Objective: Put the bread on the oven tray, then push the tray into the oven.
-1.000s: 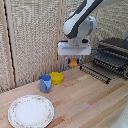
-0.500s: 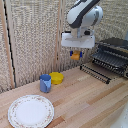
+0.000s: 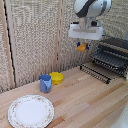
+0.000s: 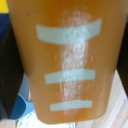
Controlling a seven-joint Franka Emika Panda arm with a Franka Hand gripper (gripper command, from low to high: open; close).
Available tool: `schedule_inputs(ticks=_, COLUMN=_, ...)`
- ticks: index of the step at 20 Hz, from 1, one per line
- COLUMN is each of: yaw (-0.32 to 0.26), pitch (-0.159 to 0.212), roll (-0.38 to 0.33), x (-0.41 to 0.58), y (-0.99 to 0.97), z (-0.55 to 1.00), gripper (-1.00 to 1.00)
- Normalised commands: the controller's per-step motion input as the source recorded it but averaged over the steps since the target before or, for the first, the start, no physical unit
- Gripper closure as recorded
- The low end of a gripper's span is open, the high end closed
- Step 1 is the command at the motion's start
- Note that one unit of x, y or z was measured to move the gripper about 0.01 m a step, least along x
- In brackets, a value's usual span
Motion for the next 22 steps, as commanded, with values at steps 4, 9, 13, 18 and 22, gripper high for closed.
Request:
schedule_inputs(ticks=4, yaw=-0.128, pitch=0.025, roll=0.036, x=0.139, y=-0.72, z=0.16, gripper=1.0)
schedule_inputs(ticks=9, yaw=-0.111, pitch=0.0, roll=0.047, x=0.194, y=-0.75, z=0.01, gripper=1.0)
schedule_inputs(ticks=13, yaw=-0.093, pitch=0.0, roll=0.047, x=0.241, y=-0.8, z=0.0, gripper=1.0)
schedule_inputs(ticks=18, yaw=-0.079, pitch=0.0, roll=0.048, x=0.249, y=-0.83, z=0.0, gripper=1.0)
schedule_inputs(ticks=22, yaw=-0.067, pitch=0.0, roll=0.051, x=0.226, y=-0.86, z=0.03, gripper=1.0)
